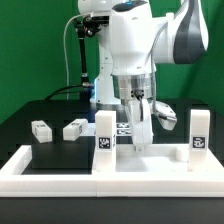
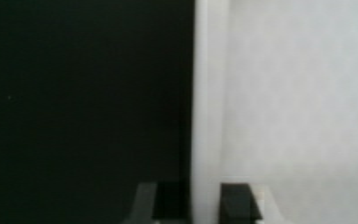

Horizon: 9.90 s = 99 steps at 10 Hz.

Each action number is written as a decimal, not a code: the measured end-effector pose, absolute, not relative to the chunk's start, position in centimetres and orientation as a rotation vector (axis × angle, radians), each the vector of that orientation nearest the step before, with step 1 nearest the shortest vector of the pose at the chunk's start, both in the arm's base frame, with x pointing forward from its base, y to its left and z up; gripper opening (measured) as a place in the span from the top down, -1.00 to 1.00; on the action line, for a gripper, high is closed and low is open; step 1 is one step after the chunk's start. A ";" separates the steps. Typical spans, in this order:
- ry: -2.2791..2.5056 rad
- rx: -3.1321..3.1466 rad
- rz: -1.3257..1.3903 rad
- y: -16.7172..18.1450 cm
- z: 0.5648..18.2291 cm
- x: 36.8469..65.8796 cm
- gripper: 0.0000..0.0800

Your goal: Assemble desk

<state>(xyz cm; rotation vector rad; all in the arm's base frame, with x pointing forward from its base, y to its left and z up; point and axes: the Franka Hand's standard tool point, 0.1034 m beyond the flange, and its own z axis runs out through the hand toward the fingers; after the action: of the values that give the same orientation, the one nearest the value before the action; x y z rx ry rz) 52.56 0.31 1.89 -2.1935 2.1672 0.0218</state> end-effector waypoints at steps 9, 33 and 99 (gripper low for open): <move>1.356 -2.808 0.012 -4.9 2.2 51.0 0.85; -1.613 -2.833 -0.047 -7.3 3.1 58.4 0.85; 0.264 -3.090 -0.147 -15.3 12.1 53.3 -0.62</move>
Offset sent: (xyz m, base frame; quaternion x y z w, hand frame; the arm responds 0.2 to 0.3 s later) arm -0.0130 -0.0369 0.0019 0.0168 0.0179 -0.1865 0.9821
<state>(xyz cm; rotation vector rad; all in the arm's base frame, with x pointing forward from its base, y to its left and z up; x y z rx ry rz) 53.26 -15.26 12.10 -3.0903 0.2636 -0.1466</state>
